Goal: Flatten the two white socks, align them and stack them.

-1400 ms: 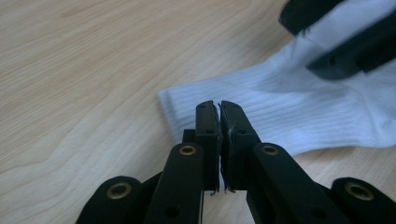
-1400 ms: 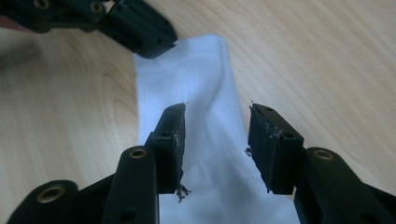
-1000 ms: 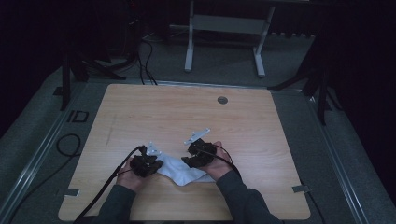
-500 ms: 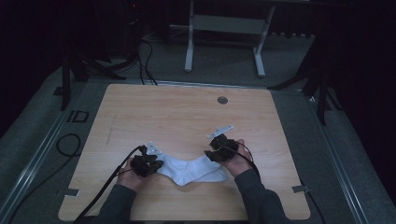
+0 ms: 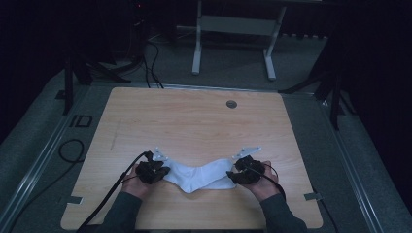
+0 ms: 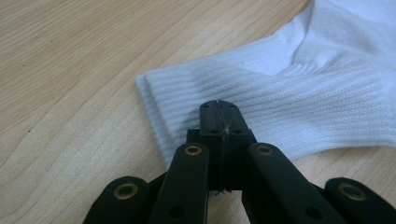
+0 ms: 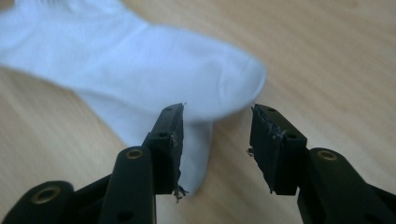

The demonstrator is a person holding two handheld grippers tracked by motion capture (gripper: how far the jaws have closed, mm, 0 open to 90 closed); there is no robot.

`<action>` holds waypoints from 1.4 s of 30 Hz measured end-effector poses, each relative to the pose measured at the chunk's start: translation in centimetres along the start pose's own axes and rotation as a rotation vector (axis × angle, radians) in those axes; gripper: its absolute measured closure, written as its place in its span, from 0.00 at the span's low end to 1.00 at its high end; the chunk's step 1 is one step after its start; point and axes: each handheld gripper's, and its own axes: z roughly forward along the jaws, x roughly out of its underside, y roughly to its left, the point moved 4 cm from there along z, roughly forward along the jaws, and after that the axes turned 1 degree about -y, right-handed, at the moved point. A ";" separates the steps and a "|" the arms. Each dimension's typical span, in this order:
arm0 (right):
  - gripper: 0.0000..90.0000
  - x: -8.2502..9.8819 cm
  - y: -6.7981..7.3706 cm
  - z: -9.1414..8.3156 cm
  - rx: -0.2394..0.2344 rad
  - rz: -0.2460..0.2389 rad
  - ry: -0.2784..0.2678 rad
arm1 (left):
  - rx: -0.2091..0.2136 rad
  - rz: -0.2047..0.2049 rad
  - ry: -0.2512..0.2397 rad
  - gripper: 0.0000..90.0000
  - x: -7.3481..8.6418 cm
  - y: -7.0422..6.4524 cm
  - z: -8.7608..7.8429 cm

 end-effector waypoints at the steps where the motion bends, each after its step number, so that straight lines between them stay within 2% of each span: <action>1: 0.59 0.3 0.2 0.1 -0.005 0.002 0.005 | 0.000 0.000 -0.001 1.00 0.0 0.0 0.0; 4: 0.58 1.0 0.7 1.1 -0.023 -0.018 0.036 | -0.001 0.001 0.000 1.00 0.0 0.0 0.0; 9: 0.64 1.0 0.5 2.4 0.000 -0.024 0.053 | 0.000 0.001 0.000 1.00 0.0 0.0 0.0; 17: 0.94 1.1 -1.1 2.6 0.018 0.010 0.045 | -0.005 0.005 0.002 1.00 0.0 0.0 0.0; 20: 0.96 1.1 -1.9 2.6 0.022 0.039 0.045 | -0.006 0.005 0.000 1.00 -0.1 -0.1 0.0; 27: 0.95 1.2 -3.5 2.7 0.044 0.090 0.041 | 0.001 0.014 -0.005 1.00 -0.3 -0.5 0.2; 32: 0.80 0.8 -4.3 2.2 0.052 0.099 0.021 | -0.002 0.015 -0.001 1.00 -0.4 -0.6 0.3; 37: 0.72 -1.0 -5.1 0.6 0.073 0.119 -0.049 | -0.003 0.012 -0.001 1.00 -0.4 -0.6 0.3; 40: 0.69 -2.4 -5.1 -0.1 0.065 0.119 -0.093 | -0.003 0.016 0.002 1.00 -0.4 -0.6 0.3; 42: 0.68 -3.2 -4.8 0.0 0.056 0.109 -0.102 | -0.004 0.017 0.001 1.00 -0.4 -0.6 0.3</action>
